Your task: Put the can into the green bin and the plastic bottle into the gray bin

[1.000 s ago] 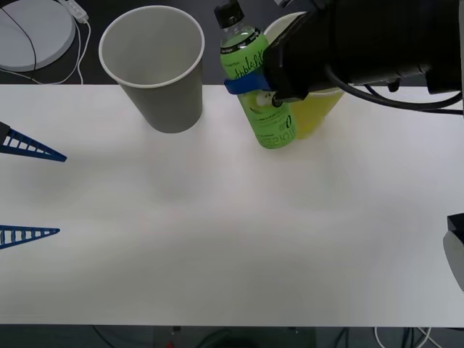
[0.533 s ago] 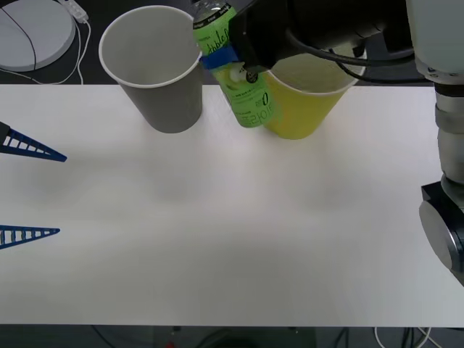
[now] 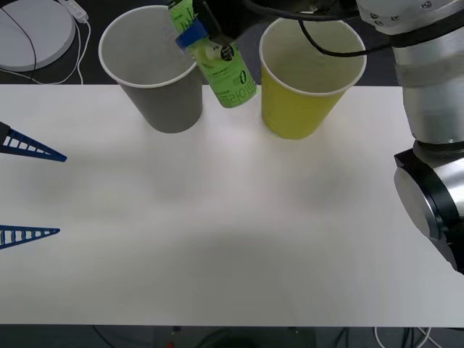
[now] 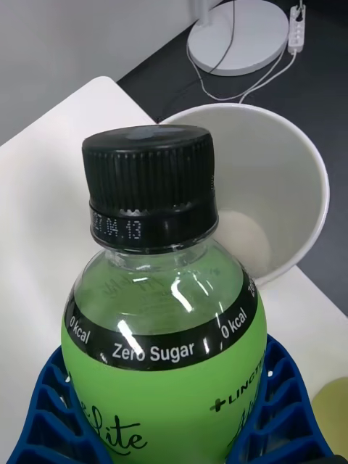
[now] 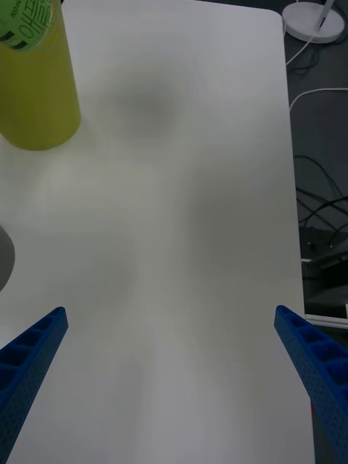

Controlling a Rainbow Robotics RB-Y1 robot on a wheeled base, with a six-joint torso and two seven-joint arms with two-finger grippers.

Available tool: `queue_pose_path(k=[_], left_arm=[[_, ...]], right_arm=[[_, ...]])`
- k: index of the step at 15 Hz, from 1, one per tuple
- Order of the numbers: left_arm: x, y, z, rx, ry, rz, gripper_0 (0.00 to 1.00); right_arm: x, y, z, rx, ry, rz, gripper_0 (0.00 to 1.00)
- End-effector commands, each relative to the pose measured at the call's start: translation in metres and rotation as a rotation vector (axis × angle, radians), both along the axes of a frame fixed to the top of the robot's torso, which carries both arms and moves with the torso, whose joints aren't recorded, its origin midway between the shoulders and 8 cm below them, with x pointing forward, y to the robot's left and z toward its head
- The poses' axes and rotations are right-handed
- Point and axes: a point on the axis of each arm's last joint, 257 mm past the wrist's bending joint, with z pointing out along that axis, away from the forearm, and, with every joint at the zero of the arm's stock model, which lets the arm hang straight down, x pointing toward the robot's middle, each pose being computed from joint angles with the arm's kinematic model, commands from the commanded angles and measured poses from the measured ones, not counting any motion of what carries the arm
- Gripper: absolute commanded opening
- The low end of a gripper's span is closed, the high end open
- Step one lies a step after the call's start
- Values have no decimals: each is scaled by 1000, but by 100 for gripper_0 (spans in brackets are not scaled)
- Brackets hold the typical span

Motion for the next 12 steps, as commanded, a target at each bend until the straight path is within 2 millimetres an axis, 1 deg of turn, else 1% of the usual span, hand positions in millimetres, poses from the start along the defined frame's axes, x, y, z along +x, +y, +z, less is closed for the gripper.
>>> queue_pose_path(k=[1,4,7,10,12], left_arm=[[0,0,0,0,0,0,100],[0,0,0,0,0,0,100],[0,0,0,0,0,0,100],[0,0,0,0,0,0,100],[0,0,0,0,0,0,100]], right_arm=[[10,9,7,-10,15,-20,0],[17,24,11,-29,31,-32,0],[22,33,6,-57,54,-50,0],[28,42,6,-73,61,-69,0],[35,50,10,-68,57,-85,0]])
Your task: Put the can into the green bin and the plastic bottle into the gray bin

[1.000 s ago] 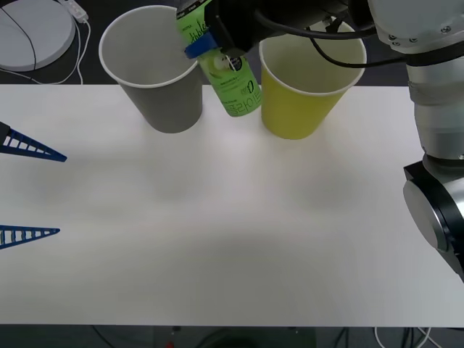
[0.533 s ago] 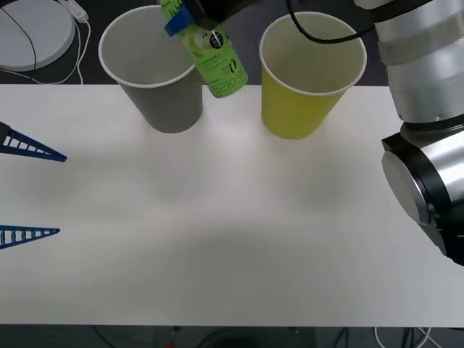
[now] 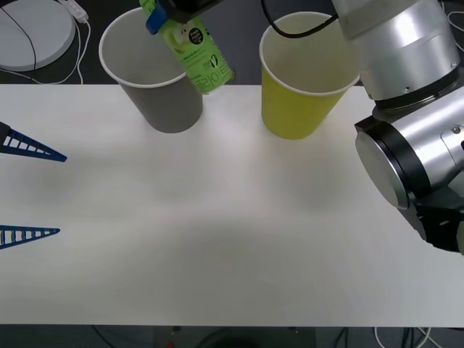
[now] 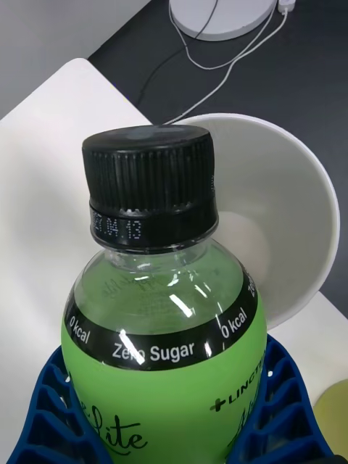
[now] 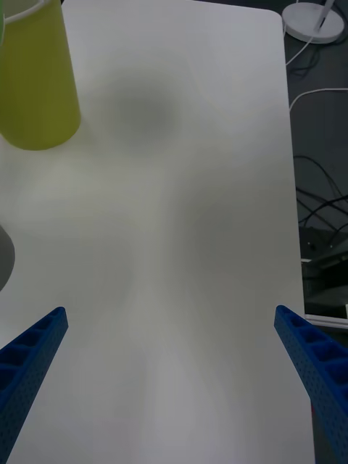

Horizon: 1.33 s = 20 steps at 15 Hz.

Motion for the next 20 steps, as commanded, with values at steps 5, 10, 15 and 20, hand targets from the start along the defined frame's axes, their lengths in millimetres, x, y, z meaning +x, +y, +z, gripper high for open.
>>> queue_pose_path(k=[5,10,15,20], left_arm=[[0,0,0,0,0,0,100],[0,0,0,0,0,0,100],[0,0,0,0,0,0,100],[0,0,0,0,0,0,100]], right_arm=[[23,27,13,19,-53,-84,0],[39,46,22,71,-97,-95,0],[48,56,23,78,-133,-105,0],[56,65,17,85,-141,-113,0]])
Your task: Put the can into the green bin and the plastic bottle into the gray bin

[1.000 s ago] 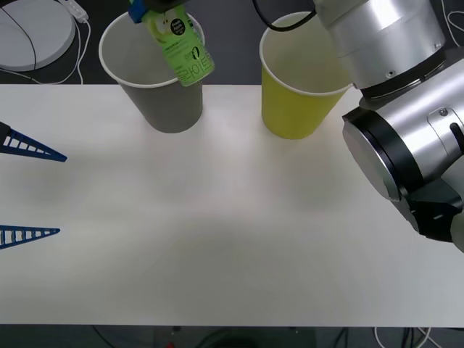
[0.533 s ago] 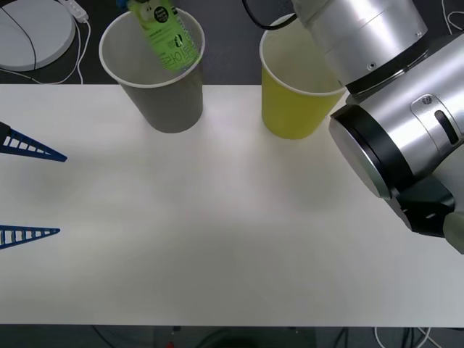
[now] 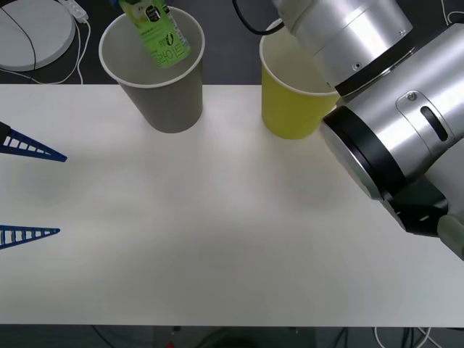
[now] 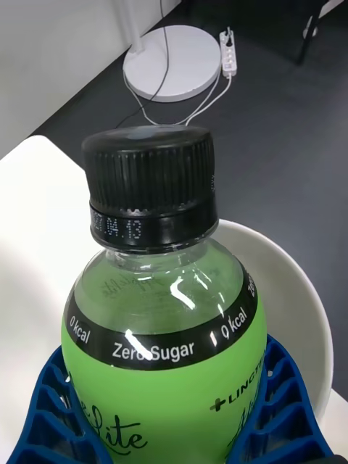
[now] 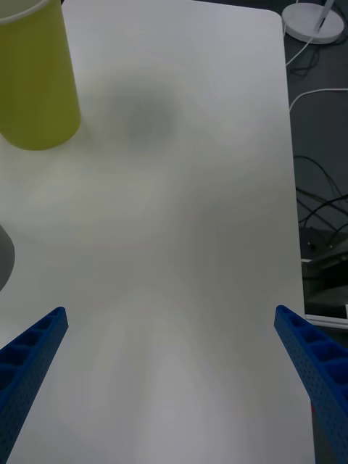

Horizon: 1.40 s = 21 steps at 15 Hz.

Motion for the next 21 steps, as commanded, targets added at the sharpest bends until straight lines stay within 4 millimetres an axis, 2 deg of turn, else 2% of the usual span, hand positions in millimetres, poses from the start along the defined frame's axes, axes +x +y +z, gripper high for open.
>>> queue_pose_path(k=[1,9,10,11,12,21], left_arm=[[0,0,0,0,0,0,100],[0,0,0,0,0,0,100],[0,0,0,0,0,0,100],[0,0,0,0,0,0,100],[0,0,0,0,0,0,100],[0,0,0,0,0,0,100]], right_arm=[[3,6,-2,7,0,-5,0],[8,14,-6,21,7,-14,0],[8,15,-6,22,8,-12,12],[8,15,-5,24,8,-11,64],[8,16,-4,27,3,-7,100],[6,21,-1,40,-3,10,100]])
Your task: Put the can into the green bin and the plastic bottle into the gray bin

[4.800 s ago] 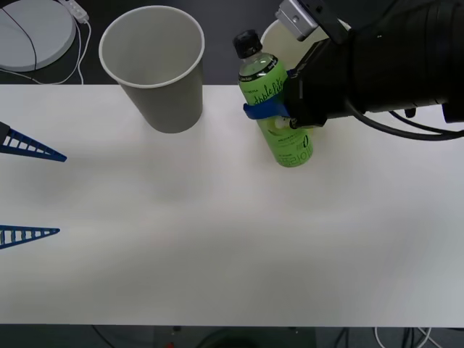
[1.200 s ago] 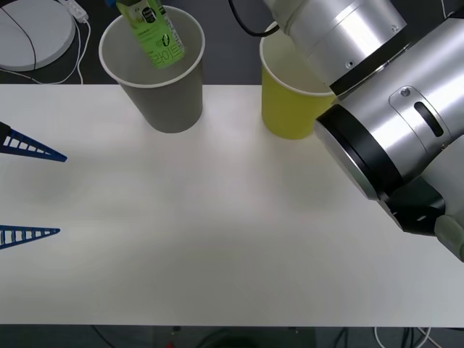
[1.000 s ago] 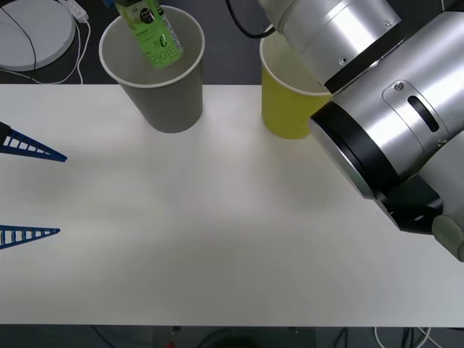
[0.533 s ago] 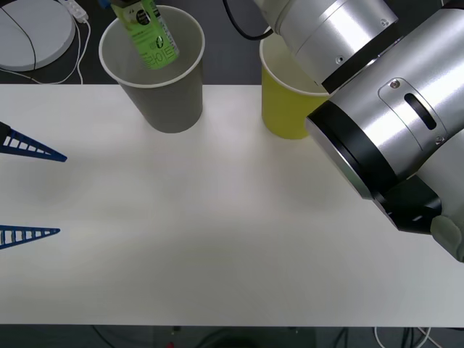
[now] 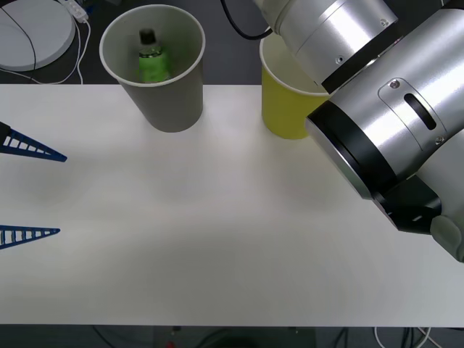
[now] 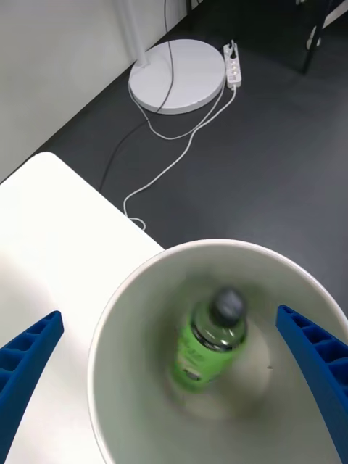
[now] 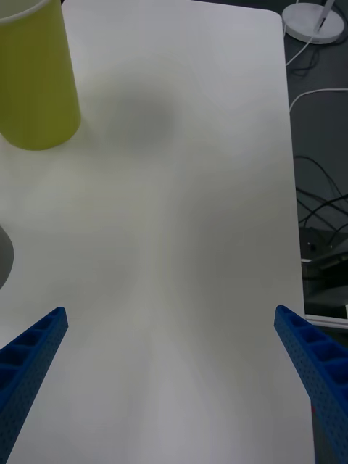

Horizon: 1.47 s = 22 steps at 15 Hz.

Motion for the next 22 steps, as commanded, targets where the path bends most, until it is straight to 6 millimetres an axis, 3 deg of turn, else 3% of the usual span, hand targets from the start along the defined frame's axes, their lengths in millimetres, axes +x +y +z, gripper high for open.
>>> queue_pose_path(k=[1,5,14,22], left_arm=[[0,0,0,0,0,0,100],[0,0,0,0,0,0,100],[0,0,0,0,0,0,100],[0,0,0,0,0,0,100]], right_arm=[[-1,0,0,3,3,2,100],[-6,1,5,9,7,47,100],[-38,-31,7,-46,1,130,100],[-68,-78,-16,-125,-37,172,100]])
